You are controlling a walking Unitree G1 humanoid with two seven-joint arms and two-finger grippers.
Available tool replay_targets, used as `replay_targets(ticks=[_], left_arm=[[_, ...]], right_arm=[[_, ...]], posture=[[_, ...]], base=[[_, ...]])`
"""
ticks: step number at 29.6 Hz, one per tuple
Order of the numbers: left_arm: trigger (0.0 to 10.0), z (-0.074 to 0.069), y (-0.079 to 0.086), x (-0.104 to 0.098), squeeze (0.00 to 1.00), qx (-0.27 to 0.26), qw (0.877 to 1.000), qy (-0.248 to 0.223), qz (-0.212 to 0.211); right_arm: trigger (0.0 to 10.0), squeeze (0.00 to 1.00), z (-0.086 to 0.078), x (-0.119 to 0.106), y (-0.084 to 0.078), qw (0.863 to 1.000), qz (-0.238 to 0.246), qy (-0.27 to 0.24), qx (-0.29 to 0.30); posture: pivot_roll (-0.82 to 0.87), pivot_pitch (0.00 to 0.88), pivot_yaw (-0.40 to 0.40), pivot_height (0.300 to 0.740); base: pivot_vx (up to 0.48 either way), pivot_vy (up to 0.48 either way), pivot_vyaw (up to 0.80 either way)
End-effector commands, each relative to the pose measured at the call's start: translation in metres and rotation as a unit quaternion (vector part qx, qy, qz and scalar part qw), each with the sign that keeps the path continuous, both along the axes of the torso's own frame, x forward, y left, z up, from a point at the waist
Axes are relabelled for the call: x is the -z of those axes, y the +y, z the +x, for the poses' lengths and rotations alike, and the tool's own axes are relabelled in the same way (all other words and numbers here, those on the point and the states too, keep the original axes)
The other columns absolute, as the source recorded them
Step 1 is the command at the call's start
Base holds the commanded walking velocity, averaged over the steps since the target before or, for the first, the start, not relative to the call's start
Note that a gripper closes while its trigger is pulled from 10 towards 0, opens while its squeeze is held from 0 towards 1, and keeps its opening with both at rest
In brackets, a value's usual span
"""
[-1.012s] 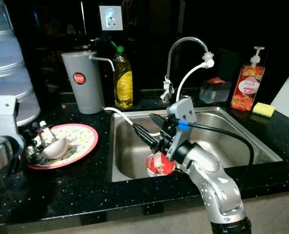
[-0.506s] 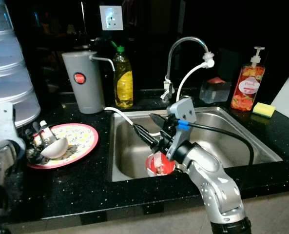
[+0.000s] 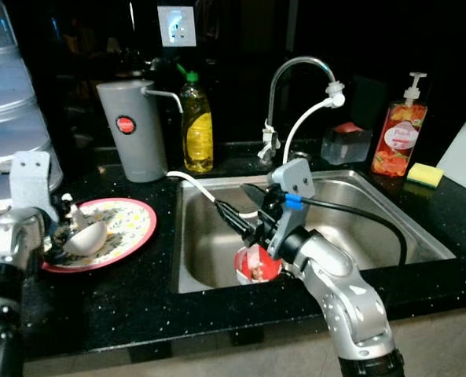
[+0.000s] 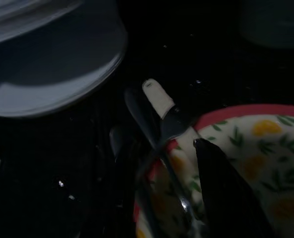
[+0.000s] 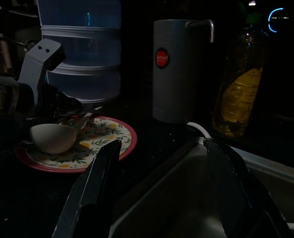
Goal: Kitchen organization
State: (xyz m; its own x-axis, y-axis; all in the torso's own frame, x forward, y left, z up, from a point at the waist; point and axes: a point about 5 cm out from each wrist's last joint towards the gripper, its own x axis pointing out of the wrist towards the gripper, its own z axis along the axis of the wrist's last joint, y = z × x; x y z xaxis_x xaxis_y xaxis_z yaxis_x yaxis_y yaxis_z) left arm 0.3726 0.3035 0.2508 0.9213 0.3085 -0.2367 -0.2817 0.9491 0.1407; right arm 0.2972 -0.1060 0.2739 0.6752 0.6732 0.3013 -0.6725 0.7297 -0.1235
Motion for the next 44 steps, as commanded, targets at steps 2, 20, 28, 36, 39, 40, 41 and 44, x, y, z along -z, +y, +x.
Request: replay_targets(ticks=[2, 20, 28, 36, 39, 40, 41, 44], left_arm=[[10.0, -0.001, 0.011, 0.002, 0.00, -0.013, 1.000, 0.014, 0.018], [10.0, 0.000, 0.023, 0.016, 0.00, -0.030, 0.999, 0.029, 0.009], [9.3, 0.000, 0.025, 0.027, 0.00, -0.018, 0.998, 0.037, -0.050], [2.9, -0.001, 0.023, 0.035, 0.00, -0.006, 0.994, 0.044, -0.097], [0.0, -0.001, 0.023, 0.035, 0.00, -0.002, 0.994, 0.044, -0.099], [0.0, -0.001, 0.023, 0.035, 0.00, -0.002, 0.994, 0.044, -0.099], [0.0, -0.001, 0.022, 0.035, 0.00, -0.001, 0.994, 0.044, -0.099], [0.0, 0.000, 0.022, 0.035, 0.00, 0.003, 0.994, 0.042, -0.098]], right_arm=[[10.0, 0.00, 0.000, 0.002, 0.002, 1.000, -0.003, 0.005, -0.003], [10.0, 0.00, -0.001, -0.001, 0.000, 1.000, 0.000, 0.002, -0.003], [10.0, 0.00, -0.001, -0.002, -0.001, 1.000, 0.001, 0.000, -0.001], [10.0, 0.00, -0.001, -0.003, -0.003, 1.000, 0.002, -0.001, 0.002], [10.0, 0.00, -0.001, -0.003, -0.003, 1.000, 0.003, -0.001, 0.003], [10.0, 0.00, -0.001, -0.003, -0.003, 1.000, 0.003, -0.001, 0.003], [10.0, 0.00, -0.001, -0.003, -0.003, 1.000, 0.003, -0.001, 0.003], [10.0, 0.00, 0.000, -0.003, -0.003, 1.000, 0.004, -0.001, 0.004]], posture=[[-0.02, 0.033, -0.002, 0.740], [-0.03, 0.028, -0.012, 0.740], [-0.03, 0.030, -0.014, 0.740], [-0.03, 0.032, -0.014, 0.740], [-0.03, 0.031, -0.015, 0.740], [-0.03, 0.031, -0.015, 0.740], [-0.03, 0.031, -0.015, 0.740], [-0.03, 0.031, -0.016, 0.740]], base=[[0.000, 0.000, 0.00], [0.000, 0.000, 0.00], [0.000, 0.000, 0.00], [0.000, 0.000, 0.00], [0.000, 0.000, 0.00], [0.000, 0.000, 0.00], [0.000, 0.000, 0.00], [0.000, 0.000, 0.00]])
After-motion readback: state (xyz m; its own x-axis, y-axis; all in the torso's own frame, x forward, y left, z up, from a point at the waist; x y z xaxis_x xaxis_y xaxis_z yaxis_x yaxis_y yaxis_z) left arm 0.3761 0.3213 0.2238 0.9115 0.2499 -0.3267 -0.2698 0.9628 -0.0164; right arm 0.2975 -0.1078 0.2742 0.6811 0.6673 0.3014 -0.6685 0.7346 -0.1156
